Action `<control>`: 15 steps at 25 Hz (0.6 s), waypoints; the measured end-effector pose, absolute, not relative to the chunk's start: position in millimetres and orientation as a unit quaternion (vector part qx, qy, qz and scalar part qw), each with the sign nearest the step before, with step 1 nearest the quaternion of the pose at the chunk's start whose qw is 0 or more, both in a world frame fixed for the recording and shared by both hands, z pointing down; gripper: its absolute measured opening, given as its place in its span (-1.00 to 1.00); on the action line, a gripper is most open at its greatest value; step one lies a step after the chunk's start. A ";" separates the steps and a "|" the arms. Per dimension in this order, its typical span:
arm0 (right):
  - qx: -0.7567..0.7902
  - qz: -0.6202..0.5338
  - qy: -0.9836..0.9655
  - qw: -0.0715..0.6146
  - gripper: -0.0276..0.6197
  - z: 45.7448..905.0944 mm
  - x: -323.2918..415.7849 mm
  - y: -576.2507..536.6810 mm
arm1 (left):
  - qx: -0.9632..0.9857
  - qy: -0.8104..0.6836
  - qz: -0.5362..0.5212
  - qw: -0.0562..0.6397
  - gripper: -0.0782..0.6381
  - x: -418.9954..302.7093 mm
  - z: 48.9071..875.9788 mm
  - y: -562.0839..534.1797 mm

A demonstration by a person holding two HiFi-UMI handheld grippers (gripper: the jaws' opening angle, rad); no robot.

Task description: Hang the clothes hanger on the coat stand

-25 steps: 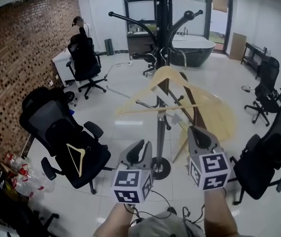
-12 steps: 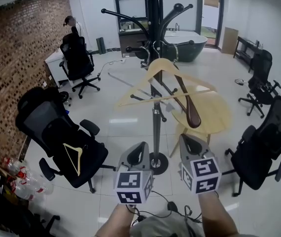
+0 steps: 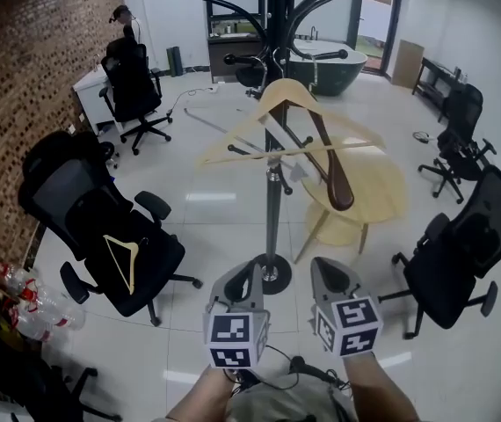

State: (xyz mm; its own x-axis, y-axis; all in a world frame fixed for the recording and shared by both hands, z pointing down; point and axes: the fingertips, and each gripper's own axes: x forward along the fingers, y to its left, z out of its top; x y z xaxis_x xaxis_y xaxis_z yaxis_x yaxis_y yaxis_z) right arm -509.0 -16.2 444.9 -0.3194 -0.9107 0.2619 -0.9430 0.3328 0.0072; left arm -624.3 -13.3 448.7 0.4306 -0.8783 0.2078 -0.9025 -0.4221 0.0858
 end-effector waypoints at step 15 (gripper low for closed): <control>0.557 0.068 -0.826 0.060 -0.91 514.1 -454.2 12.9 | 0.805 -0.589 0.059 0.037 -0.75 -585.7 508.7 32.5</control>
